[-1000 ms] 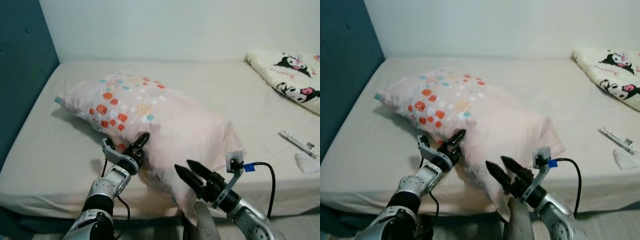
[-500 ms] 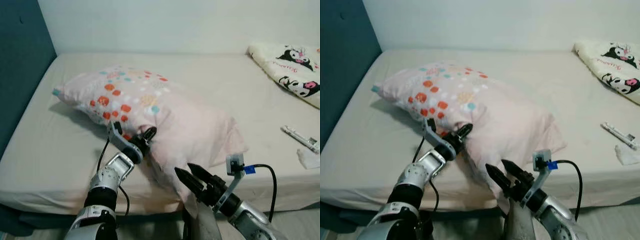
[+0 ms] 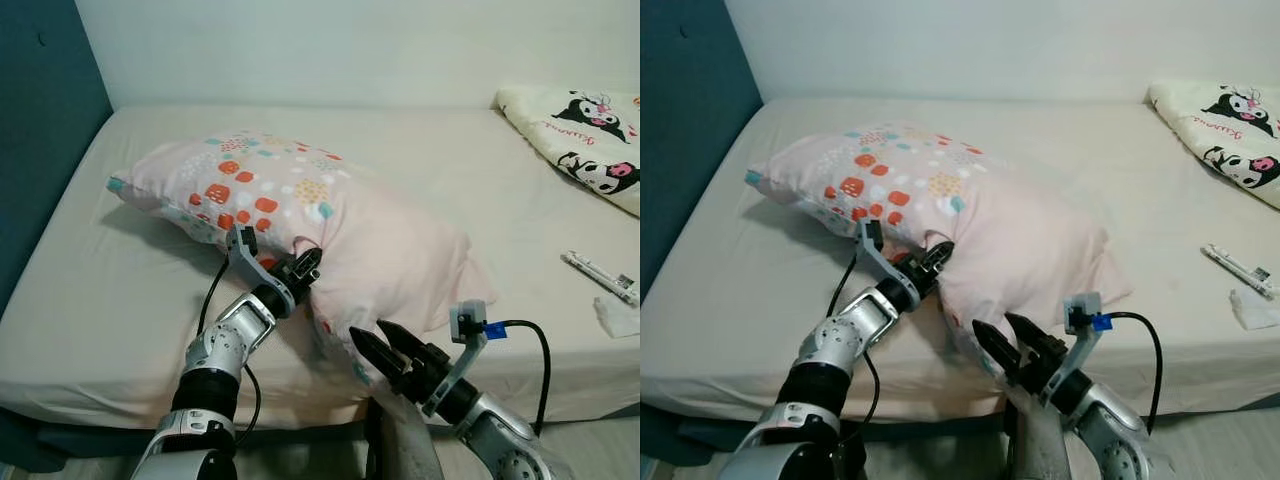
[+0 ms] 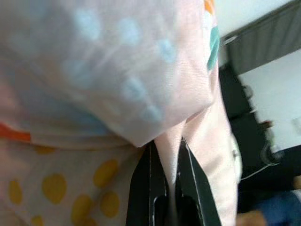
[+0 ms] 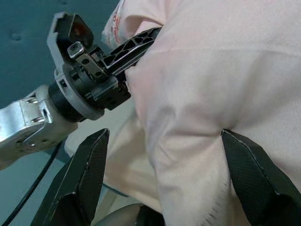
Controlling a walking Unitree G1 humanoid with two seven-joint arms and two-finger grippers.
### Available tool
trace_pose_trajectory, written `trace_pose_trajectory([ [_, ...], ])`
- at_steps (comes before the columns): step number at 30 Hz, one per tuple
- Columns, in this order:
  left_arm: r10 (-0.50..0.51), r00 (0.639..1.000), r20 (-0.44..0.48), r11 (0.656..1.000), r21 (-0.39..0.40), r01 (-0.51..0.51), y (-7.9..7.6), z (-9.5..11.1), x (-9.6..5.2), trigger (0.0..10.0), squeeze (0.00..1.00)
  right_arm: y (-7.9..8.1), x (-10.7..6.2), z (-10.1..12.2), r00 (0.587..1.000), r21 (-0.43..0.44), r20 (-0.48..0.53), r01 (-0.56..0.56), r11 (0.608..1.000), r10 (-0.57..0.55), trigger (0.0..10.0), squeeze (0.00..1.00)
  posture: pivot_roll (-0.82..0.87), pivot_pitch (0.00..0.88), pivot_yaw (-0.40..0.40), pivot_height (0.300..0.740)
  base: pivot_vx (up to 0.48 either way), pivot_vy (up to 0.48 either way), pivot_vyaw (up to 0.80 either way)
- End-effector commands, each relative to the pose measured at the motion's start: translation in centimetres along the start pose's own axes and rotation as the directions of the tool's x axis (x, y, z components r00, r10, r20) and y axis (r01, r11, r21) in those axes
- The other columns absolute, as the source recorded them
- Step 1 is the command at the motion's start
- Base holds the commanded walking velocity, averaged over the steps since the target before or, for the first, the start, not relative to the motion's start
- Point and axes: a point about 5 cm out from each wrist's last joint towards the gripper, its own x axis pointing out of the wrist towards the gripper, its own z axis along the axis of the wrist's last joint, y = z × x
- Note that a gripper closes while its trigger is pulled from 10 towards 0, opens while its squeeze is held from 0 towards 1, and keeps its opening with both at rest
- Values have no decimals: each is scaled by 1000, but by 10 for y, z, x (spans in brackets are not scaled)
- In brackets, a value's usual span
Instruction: Clean up the room
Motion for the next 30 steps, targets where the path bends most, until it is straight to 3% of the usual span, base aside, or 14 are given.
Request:
trace_pose_trajectory([
  [1,-17,998,-67,1000,3,17,-24,-38,15,0,0,-5,1,0,999,-8,6,44,999,-44,10000,0,-151,109,-25,446,0,0,0],
  [4,131,991,-8,920,373,-119,-1,12,14,0,0,-10,8,4,997,-13,31,73,997,-72,10000,0,-141,87,-23,446,0,0,0],
  [7,178,983,53,822,540,-178,3,47,14,0,0,-13,10,5,996,-20,33,86,996,-86,10000,0,-133,75,-19,446,0,0,0],
  [9,216,963,158,578,775,-257,-2,107,13,0,0,-17,14,6,994,-27,36,102,994,-101,10000,0,-126,54,-12,446,0,0,0],
  [10,216,963,158,578,775,-257,-2,107,13,0,0,-17,14,6,994,-27,36,102,994,-101,10000,0,-126,54,-12,446,0,0,0],
  [12,235,945,226,327,897,-296,-9,141,10,0,0,-20,16,8,993,-31,45,111,993,-110,10000,0,-127,44,-7,446,0,0,0],
  [13,235,945,226,327,897,-296,-9,141,10,0,0,-20,16,8,993,-31,45,111,993,-110,10000,0,-127,44,-7,446,0,0,0],
  [16,283,904,320,82,931,-355,-9,172,2,0,0,-22,19,11,990,-39,69,128,991,-125,10000,0,-135,32,13,446,0,0,0],
  [21,371,842,392,-68,916,-397,5,194,-15,0,0,-23,18,10,987,-36,84,140,990,-136,10000,0,-137,25,19,446,0,0,0],
  [23,437,776,455,-233,891,-391,18,212,-35,0,0,-25,17,9,986,-38,87,149,988,-145,10000,0,-134,24,21,446,0,0,0],
  [24,437,776,455,-233,891,-391,18,212,-35,0,0,-25,17,9,986,-38,87,149,988,-145,10000,0,-134,24,21,446,0,0,0],
  [27,456,734,504,-374,856,-356,24,226,-49,0,0,-26,17,9,985,-38,90,153,987,-149,10000,0,-131,24,19,446,0,0,0],
  [29,440,675,592,-541,775,-327,24,248,-66,0,0,-27,17,11,984,-42,94,155,987,-151,10000,0,-124,25,18,446,0,0,0],
  [30,440,675,592,-541,775,-327,24,248,-66,0,0,-27,17,11,984,-42,94,155,987,-151,10000,0,-124,25,18,446,0,0,0],
])
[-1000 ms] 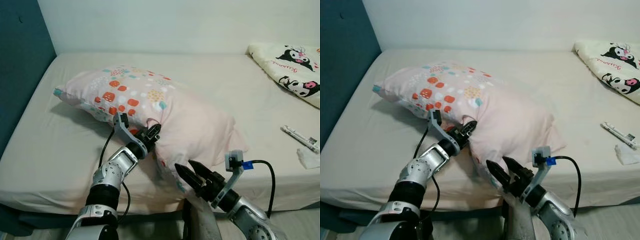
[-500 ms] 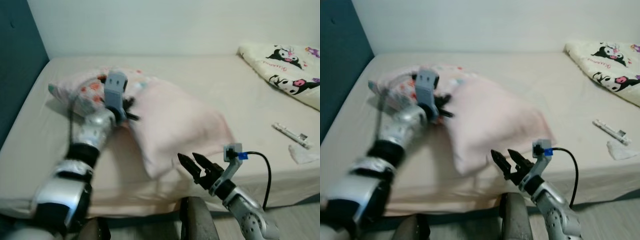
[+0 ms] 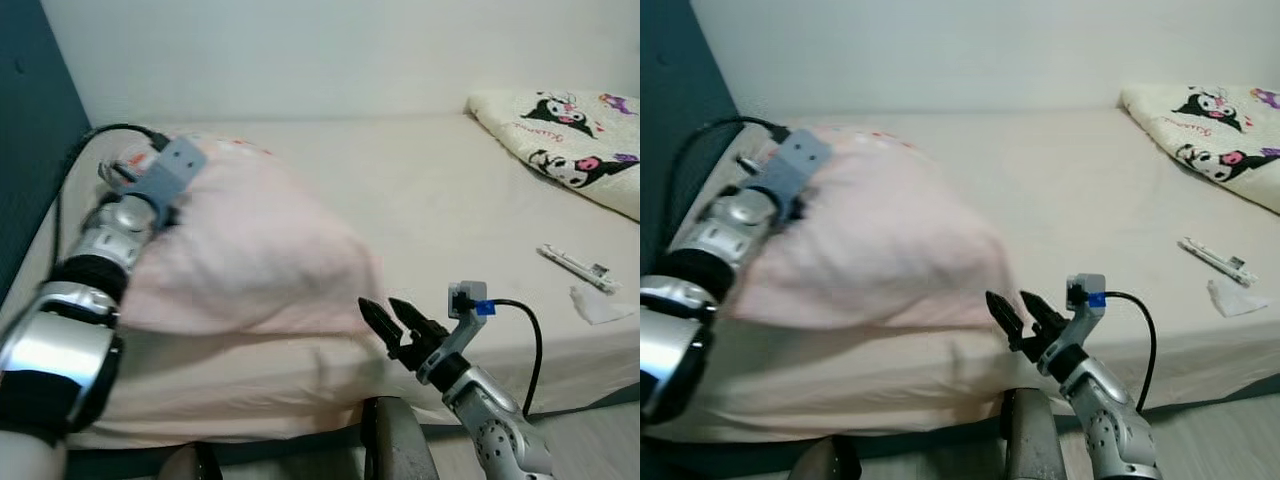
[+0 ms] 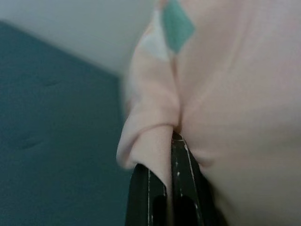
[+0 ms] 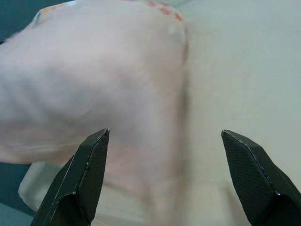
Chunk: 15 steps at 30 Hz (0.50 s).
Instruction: Clean up the room
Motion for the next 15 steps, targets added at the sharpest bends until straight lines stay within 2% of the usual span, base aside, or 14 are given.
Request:
trace_pose_trajectory([
  [1,93,996,4,994,59,-93,21,2,0,0,0,-3,-1,0,1000,-5,4,17,1000,-17,10000,0,-124,25,18,446,0,0,0],
  [4,126,992,-5,987,106,-124,29,-2,0,0,0,-4,-1,0,1000,-7,5,16,1000,-16,10000,0,-124,25,18,446,0,0,0],
  [5,174,984,-29,975,146,-168,42,-8,-1,0,0,-5,-1,1,1000,-8,7,18,1000,-18,10000,0,-122,26,19,446,0,0,0],
  [6,174,984,-29,975,146,-168,42,-8,-1,0,0,-5,-1,1,1000,-8,7,18,1000,-18,10000,0,-122,26,19,446,0,0,0],
  [8,234,968,-87,966,137,-221,58,-19,-4,0,0,-5,-1,1,1000,-9,10,17,1000,-17,10000,0,-120,28,21,446,0,0,0],
  [12,246,959,-140,966,112,-231,59,-29,-6,0,0,-2,0,0,1000,-10,6,10,1000,-10,10000,0,-122,30,25,446,0,0,0],
  [13,251,952,-175,966,112,-234,57,-39,-8,0,0,-2,0,-1,1000,-11,5,8,1000,-8,10000,0,-124,32,25,446,0,0,0],
  [15,251,952,-175,966,112,-234,57,-39,-8,0,0,-2,0,-1,1000,-11,5,8,1000,-8,10000,0,-124,32,25,446,0,0,0],
])
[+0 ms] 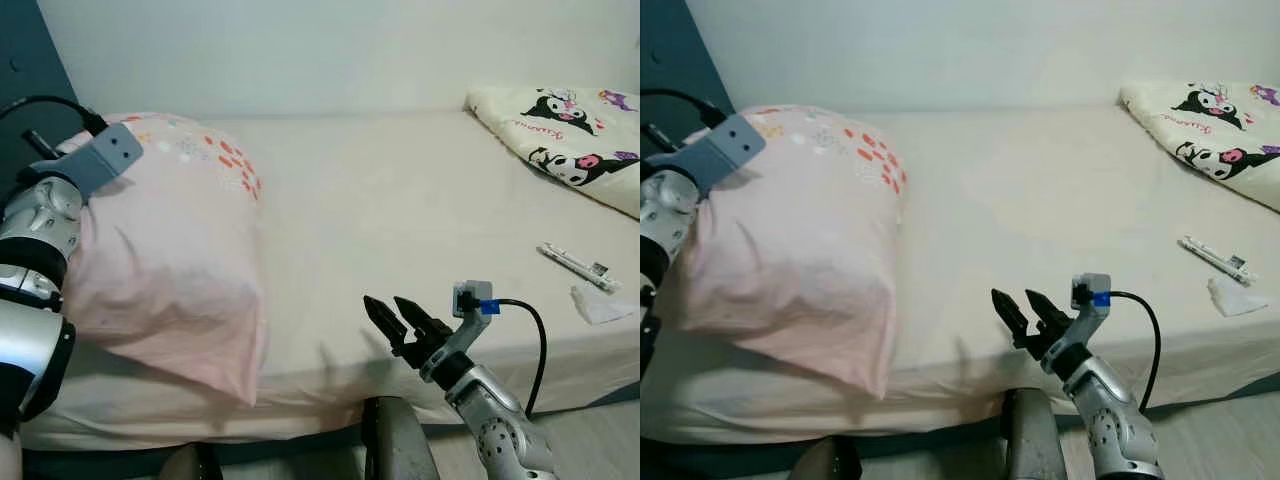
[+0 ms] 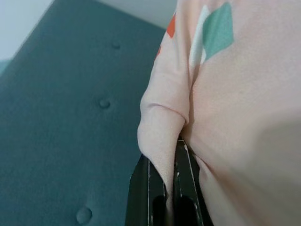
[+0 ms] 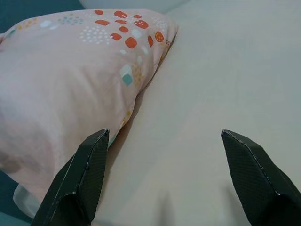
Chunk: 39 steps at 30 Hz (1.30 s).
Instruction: Clean up the room
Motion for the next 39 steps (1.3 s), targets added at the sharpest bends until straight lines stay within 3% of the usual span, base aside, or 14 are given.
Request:
trace_pose_trajectory([
  [1,93,992,-84,996,2,-94,18,-23,0,0,0,1,-1,-3,1000,-9,-6,-3,1000,2,10000,0,-127,32,24,446,0,0,0],
  [3,163,975,-149,987,27,-160,25,-42,-3,0,0,2,-1,-3,1000,-10,-4,-7,1000,7,10000,0,-122,34,17,446,0,0,0],
  [7,219,958,-185,976,30,-217,34,-55,-6,0,0,3,1,-2,1000,-11,-6,-19,1000,19,10000,0,-115,33,14,446,0,0,0],
  [16,222,939,-261,974,27,-223,20,-74,-11,0,0,7,6,-2,999,-8,-8,-44,999,44,10000,0,-108,31,10,446,0,0,0],
  [21,286,901,-327,955,18,-297,24,-99,-20,0,0,11,7,-8,998,6,-24,-66,998,66,10000,0,-92,37,-3,446,0,0,0],
  [26,326,888,-324,942,31,-335,29,-104,-22,0,0,15,9,-11,995,10,-37,-87,996,87,10000,0,-84,38,-18,446,0,0,0],
  [27,420,853,-309,903,46,-427,49,-108,-26,0,0,18,11,-11,992,10,-51,-114,993,114,10000,0,-73,37,-41,446,0,0,0],
  [28,462,835,-300,881,50,-470,59,-109,-27,0,0,19,12,-11,991,10,-55,-123,992,123,10000,0,-72,37,-43,446,0,0,0],
  [29,462,835,-300,881,50,-470,59,-109,-27,0,0,19,12,-11,991,10,-55,-123,992,123,10000,0,-72,37,-43,446,0,0,0],
  [31,539,798,-270,835,42,-549,80,-106,-30,0,0,19,14,-10,989,11,-62,-133,991,134,10000,0,-65,34,-53,446,0,0,0],
  [32,539,798,-270,835,42,-549,80,-106,-30,0,0,19,14,-10,989,11,-62,-133,991,134,10000,0,-65,34,-53,446,0,0,0],
  [35,611,759,-224,783,29,-622,98,-99,-34,0,0,19,16,-9,987,6,-70,-147,989,147,10000,0,-67,34,-53,446,0,0,0],
  [38,611,759,-226,782,27,-622,98,-98,-34,0,0,19,17,-8,986,8,-67,-151,989,151,10000,0,-68,33,-54,446,0,0,0],
  [39,582,777,-239,802,16,-596,90,-98,-32,0,0,20,17,-9,986,8,-68,-150,989,150,10000,0,-71,37,-50,446,0,0,0],
])
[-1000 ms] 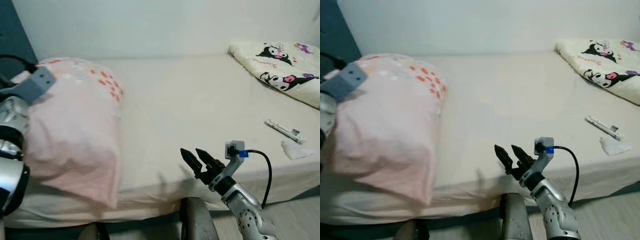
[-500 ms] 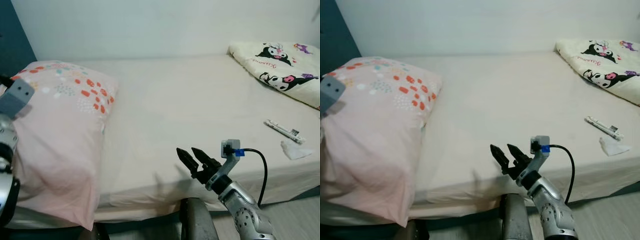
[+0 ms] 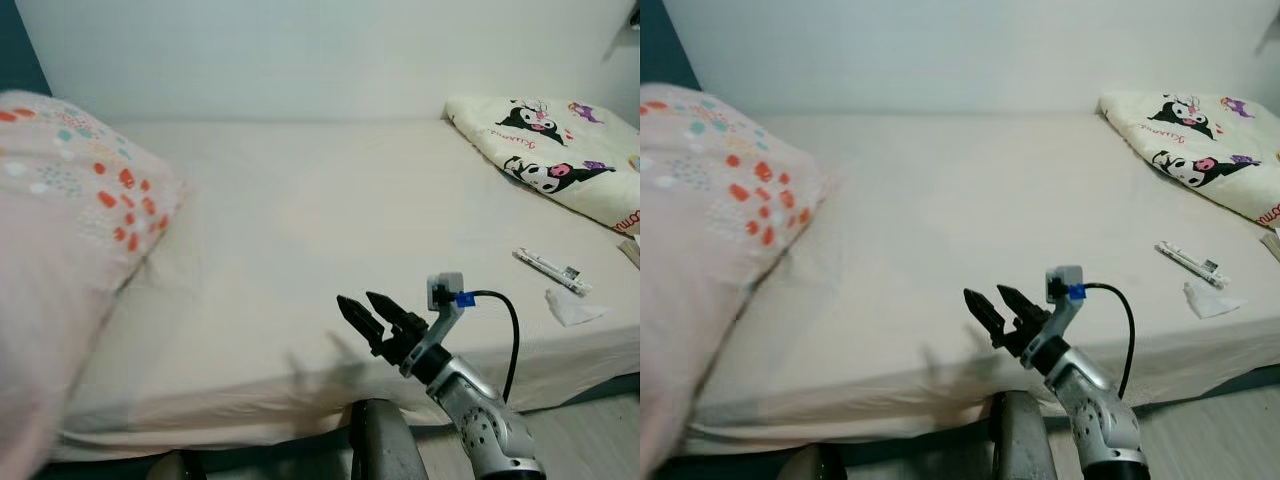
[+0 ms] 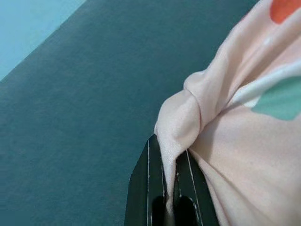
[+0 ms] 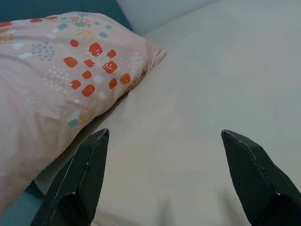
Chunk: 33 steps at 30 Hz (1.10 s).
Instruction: Clean up the room
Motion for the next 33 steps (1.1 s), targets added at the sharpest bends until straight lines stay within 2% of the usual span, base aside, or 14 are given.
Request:
trace_pose_trajectory([
  [1,68,998,0,998,-10,-68,14,0,5,0,0,-1,0,-5,1000,7,-28,3,1000,-2,10000,0,-71,37,-50,446,0,0,0],
  [4,-4,1000,-16,1000,-28,3,-2,-1,-3,0,0,0,-1,-7,999,8,-34,3,1000,-3,10000,0,-71,40,-47,446,0,0,0],
  [6,-145,986,-79,985,-102,136,-30,-9,-16,1882,0,0,-3,-9,999,12,-38,7,1000,-7,10000,0,-71,45,-44,446,0,0,0],
  [8,-444,879,-173,883,-250,397,-91,-22,-60,10000,0,1,-4,-13,999,18,-46,14,1000,-13,10000,0,-76,50,-39,446,0,0,0],
  [11,-526,829,-192,837,-294,463,-111,-25,-79,10000,0,1,-5,-14,999,20,-48,15,1000,-14,10000,0,-78,49,-39,446,0,0,0],
  [12,-561,803,-203,814,-312,490,-123,-26,-94,10000,259,1,-5,-15,999,20,-49,15,1000,-14,10000,0,-84,51,-37,446,0,0,0],
  [13,-561,803,-203,814,-312,490,-123,-26,-94,10000,259,1,-5,-15,999,20,-49,15,1000,-14,10000,0,-84,51,-37,446,0,0,0],
  [14,-563,801,-204,814,-306,494,-130,-26,-103,10000,1000,1,-5,-14,999,19,-48,16,1000,-15,10000,0,-89,51,-35,446,0,0,0],
  [17,-558,805,-202,817,-302,491,-134,-25,-110,10000,1000,1,-6,-13,999,17,-46,18,1000,-17,10000,0,-91,50,-34,446,0,0,0],
  [23,-365,926,-100,925,-148,349,-109,-16,-85,10000,1000,-1,-9,-10,999,13,-30,34,999,-34,10000,0,-94,49,-25,446,0,0,0],
  [24,-283,959,-19,951,-135,278,-93,-4,-71,10000,455,-2,-9,-9,999,13,-26,39,999,-39,10000,0,-87,49,-26,446,0,0,0],
  [26,-253,968,10,958,-136,252,-87,1,-67,10000,455,-2,-9,-9,999,13,-25,40,999,-40,10000,0,-87,48,-26,446,0,0,0],
  [27,-204,978,43,968,-141,208,-77,8,-62,10000,24,-2,-8,-9,999,14,-23,40,999,-40,10000,0,-84,47,-26,446,0,0,0],
  [33,-60,989,137,954,-284,97,-43,38,-46,10000,0,-1,-3,-9,999,16,-16,38,999,-37,10000,0,-80,40,-26,446,0,0,0],
])
